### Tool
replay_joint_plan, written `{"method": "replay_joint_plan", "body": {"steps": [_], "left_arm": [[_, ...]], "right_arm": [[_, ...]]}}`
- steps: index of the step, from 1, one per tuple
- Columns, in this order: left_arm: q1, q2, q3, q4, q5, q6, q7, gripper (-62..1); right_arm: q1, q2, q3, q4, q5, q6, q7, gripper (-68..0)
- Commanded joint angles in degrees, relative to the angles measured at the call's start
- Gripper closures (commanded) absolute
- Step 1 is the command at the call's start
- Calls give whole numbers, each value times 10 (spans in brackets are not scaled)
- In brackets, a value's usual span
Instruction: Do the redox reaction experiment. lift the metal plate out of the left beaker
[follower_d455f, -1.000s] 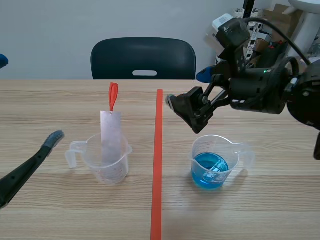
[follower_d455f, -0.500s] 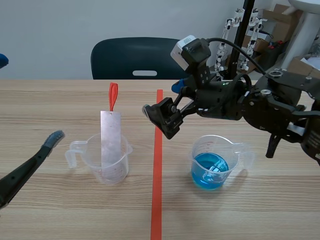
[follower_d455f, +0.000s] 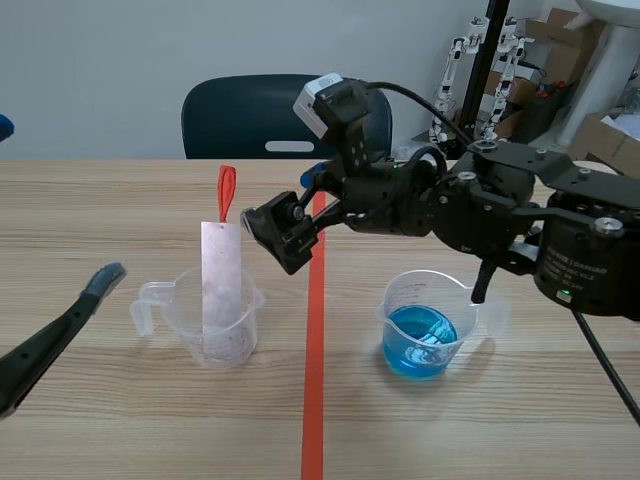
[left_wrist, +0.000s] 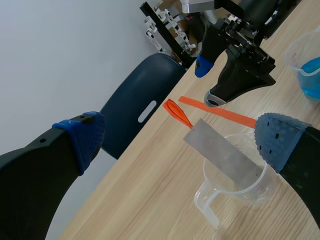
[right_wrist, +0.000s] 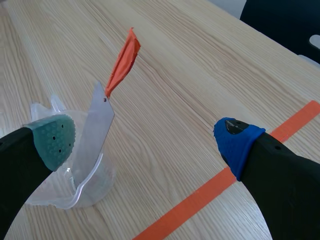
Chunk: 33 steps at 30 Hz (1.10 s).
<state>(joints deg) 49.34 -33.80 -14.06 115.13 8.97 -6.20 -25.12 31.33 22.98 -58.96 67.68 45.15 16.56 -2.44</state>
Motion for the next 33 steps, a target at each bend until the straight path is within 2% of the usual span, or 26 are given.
{"method": "replay_joint_plan", "body": {"steps": [1,3,6,11,17,21,26,30,33], "left_arm": [[0,1,-3,-9,-4,3,-11,-623],[0,1,-3,-22,-11,3,-14,-623],[0,1,-3,-58,-44,2,-31,-623],[0,1,-3,-155,-83,-8,-134,-623],[0,3,-1,-278,-84,-72,-245,-623],[-21,22,2,-369,-84,-113,-315,-623],[-70,61,14,-479,-83,-119,-363,-623],[-104,96,16,-550,-77,-149,-402,-623],[-121,123,23,-595,-67,-160,-457,-623]], "right_arm": [[22,-9,-7,-6,8,0,6,-576],[28,-21,-15,-21,8,0,6,-576],[38,-36,-23,-43,14,1,5,-576],[51,-61,-38,-80,21,9,3,-576],[58,-87,-50,-102,21,10,2,-576],[58,-96,-54,-104,21,13,2,-576],[58,-107,-56,-106,21,14,-2,-575],[58,-115,-56,-111,21,15,-7,-575],[58,-121,-56,-114,21,15,-18,-532]]}}
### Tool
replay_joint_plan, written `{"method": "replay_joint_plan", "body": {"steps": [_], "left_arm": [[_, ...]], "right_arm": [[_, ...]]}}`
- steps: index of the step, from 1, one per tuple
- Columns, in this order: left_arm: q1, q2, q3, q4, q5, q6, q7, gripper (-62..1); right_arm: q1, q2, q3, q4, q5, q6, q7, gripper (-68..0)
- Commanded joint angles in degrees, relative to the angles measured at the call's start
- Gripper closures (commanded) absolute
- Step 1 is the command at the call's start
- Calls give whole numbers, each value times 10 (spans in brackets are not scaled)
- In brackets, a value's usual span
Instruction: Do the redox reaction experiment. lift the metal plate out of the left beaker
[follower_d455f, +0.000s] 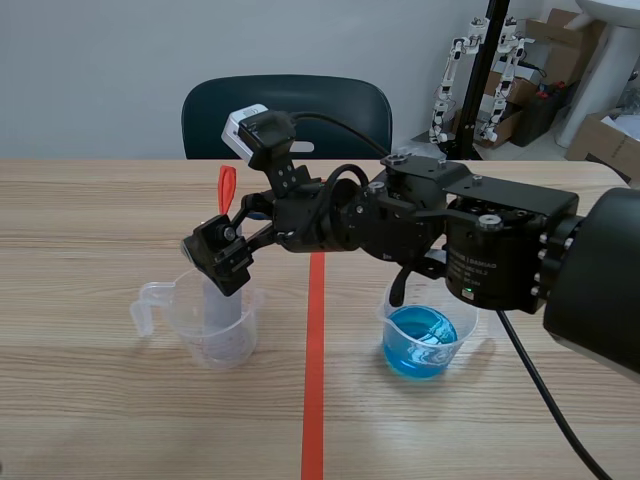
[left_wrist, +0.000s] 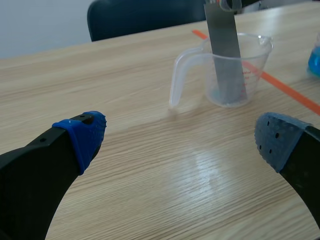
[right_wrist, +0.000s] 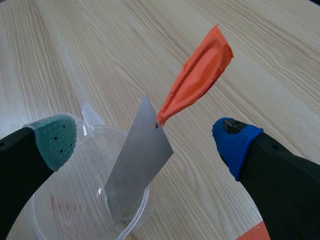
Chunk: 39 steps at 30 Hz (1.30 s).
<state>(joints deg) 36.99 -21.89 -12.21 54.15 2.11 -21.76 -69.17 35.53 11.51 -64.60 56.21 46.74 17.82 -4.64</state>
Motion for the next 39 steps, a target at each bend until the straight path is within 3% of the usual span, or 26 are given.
{"method": "replay_joint_plan", "body": {"steps": [1,6,14,24,26,39], "left_arm": [[-1,12,8,2,12,-5,-33,-623],[-29,49,30,-59,70,-3,-87,-623],[-74,92,48,-128,122,32,-181,-623],[-152,110,65,-229,123,58,-199,-623],[-166,111,66,-238,122,58,-199,-623],[-193,114,66,-231,121,59,-199,-623]], "right_arm": [[16,-8,0,-2,5,3,3,-511],[16,-16,0,-16,5,2,0,-494],[16,-19,0,-23,4,3,-1,-333],[16,-19,0,-23,4,4,5,-56],[16,-18,0,-23,-2,19,10,-19],[16,-18,0,-23,-43,72,24,-6]]}}
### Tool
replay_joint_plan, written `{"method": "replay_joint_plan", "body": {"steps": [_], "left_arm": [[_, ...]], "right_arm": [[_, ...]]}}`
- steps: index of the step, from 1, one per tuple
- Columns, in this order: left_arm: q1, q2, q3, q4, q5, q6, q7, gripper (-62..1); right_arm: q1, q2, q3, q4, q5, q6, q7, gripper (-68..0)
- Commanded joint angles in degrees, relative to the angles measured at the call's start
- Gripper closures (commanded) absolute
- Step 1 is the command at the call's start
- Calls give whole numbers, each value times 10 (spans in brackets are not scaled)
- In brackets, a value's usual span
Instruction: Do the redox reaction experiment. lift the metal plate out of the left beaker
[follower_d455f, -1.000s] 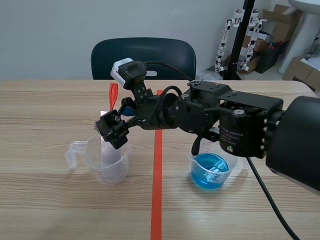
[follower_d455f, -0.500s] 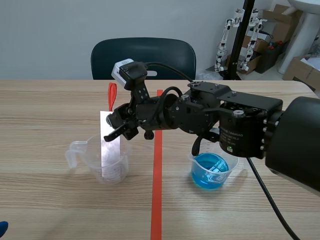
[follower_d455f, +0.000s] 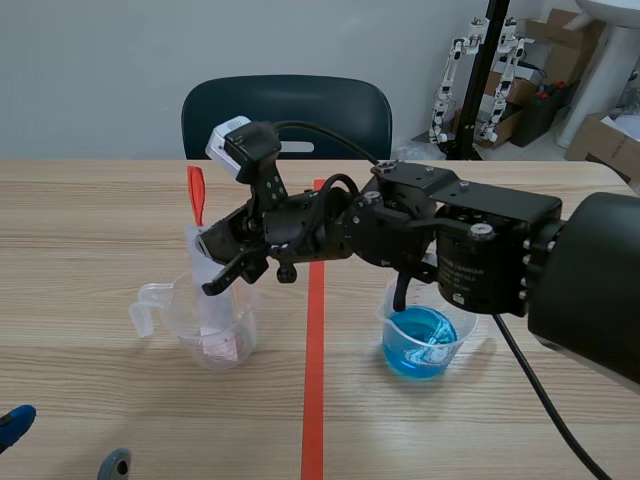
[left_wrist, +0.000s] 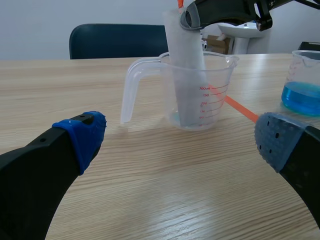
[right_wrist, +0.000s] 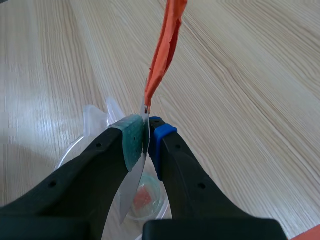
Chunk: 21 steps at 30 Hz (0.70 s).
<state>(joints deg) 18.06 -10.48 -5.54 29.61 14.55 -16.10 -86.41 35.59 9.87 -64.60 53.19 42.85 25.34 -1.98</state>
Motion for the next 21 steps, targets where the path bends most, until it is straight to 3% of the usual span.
{"method": "replay_joint_plan", "body": {"steps": [1,7,13,17,21], "left_arm": [[-3,0,0,19,-3,2,-26,-623],[-3,-1,0,27,-3,2,-26,-623],[-3,-1,0,27,-1,3,-26,-623],[-3,-2,0,27,-2,3,-26,-623],[-3,-2,0,27,-2,3,-26,-623]], "right_arm": [[16,-2,0,7,-5,-2,-2,-6],[16,-2,0,7,-5,3,-1,-6],[16,3,0,7,-5,77,25,-6],[16,10,0,10,-16,81,37,-6],[17,19,1,20,-35,107,63,-6]]}}
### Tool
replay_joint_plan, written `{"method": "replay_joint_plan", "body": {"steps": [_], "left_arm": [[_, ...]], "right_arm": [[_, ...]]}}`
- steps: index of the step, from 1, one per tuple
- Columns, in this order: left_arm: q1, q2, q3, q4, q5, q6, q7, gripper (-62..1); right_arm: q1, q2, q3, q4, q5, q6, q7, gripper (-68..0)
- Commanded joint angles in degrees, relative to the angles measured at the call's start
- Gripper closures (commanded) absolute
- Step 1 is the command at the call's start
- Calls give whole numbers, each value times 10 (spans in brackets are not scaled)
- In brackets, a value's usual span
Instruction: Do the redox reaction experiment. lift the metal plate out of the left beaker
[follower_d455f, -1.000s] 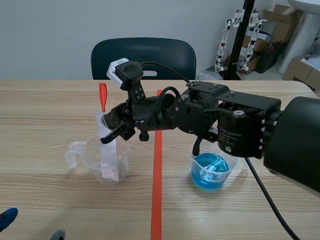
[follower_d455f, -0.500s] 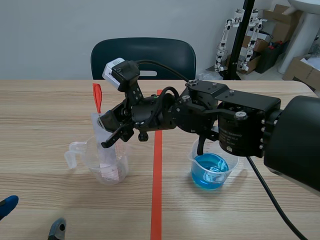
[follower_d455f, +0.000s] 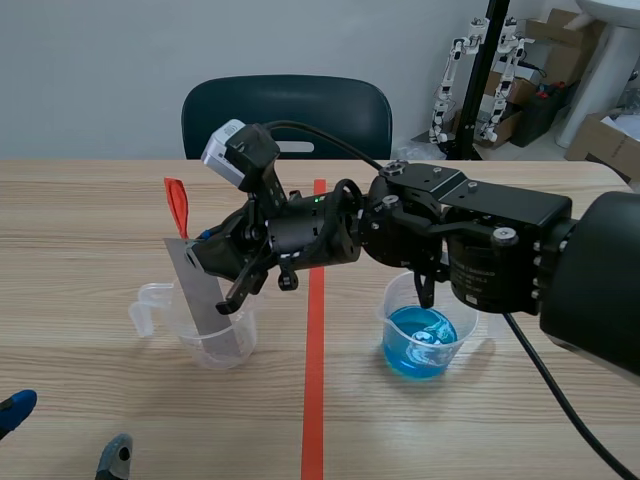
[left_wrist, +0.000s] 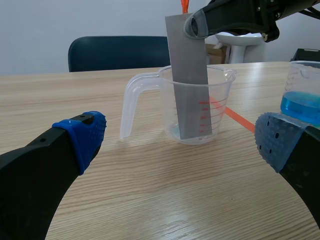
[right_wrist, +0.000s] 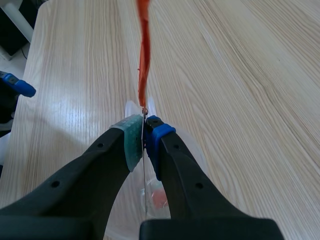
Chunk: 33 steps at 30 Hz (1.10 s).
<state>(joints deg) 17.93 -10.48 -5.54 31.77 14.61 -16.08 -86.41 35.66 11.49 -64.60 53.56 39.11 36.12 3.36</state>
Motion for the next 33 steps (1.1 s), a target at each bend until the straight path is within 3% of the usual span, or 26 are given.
{"method": "replay_joint_plan", "body": {"steps": [1,7,19,22,33], "left_arm": [[-2,-2,0,5,-2,3,-26,-623],[-2,-2,0,5,-2,3,-26,-623],[-2,-2,0,5,-2,3,-26,-623],[-2,-2,0,5,-2,3,-26,-623],[-2,-2,0,5,-2,3,-26,-623]], "right_arm": [[16,6,1,21,-1,0,13,-6],[21,25,1,72,-14,17,24,-6],[26,83,33,220,-12,17,14,-6],[26,90,45,246,-3,17,-10,-6],[26,93,112,294,105,30,-149,-6]]}}
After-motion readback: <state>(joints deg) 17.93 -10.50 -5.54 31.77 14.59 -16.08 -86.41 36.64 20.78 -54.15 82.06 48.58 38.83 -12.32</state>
